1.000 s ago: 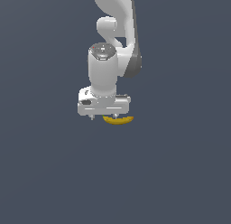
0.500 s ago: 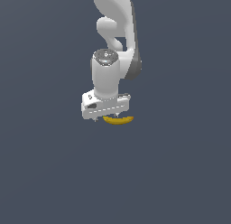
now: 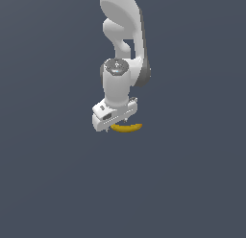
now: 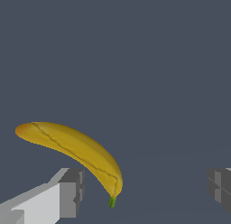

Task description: Pick up the object and move it to a goal position.

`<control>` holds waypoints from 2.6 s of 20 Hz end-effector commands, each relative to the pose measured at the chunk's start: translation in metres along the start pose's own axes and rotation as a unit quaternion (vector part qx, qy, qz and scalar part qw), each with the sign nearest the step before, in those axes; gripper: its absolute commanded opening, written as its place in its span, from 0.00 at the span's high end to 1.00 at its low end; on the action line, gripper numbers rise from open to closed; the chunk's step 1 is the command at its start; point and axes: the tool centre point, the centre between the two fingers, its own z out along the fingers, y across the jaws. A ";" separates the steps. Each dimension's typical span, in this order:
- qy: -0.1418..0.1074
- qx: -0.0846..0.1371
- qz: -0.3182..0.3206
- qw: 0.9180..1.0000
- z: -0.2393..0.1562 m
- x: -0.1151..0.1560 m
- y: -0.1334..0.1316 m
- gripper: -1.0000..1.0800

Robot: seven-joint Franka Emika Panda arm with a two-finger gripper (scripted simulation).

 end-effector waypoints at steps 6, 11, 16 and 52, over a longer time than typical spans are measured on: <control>0.000 0.007 -0.112 0.994 0.017 -0.007 -0.018 0.04; 0.001 0.012 -0.185 0.983 0.028 -0.011 -0.030 0.04; 0.003 0.017 -0.257 0.966 0.038 -0.016 -0.043 0.04; 0.012 0.027 -0.413 0.910 0.102 -0.027 -0.076 0.04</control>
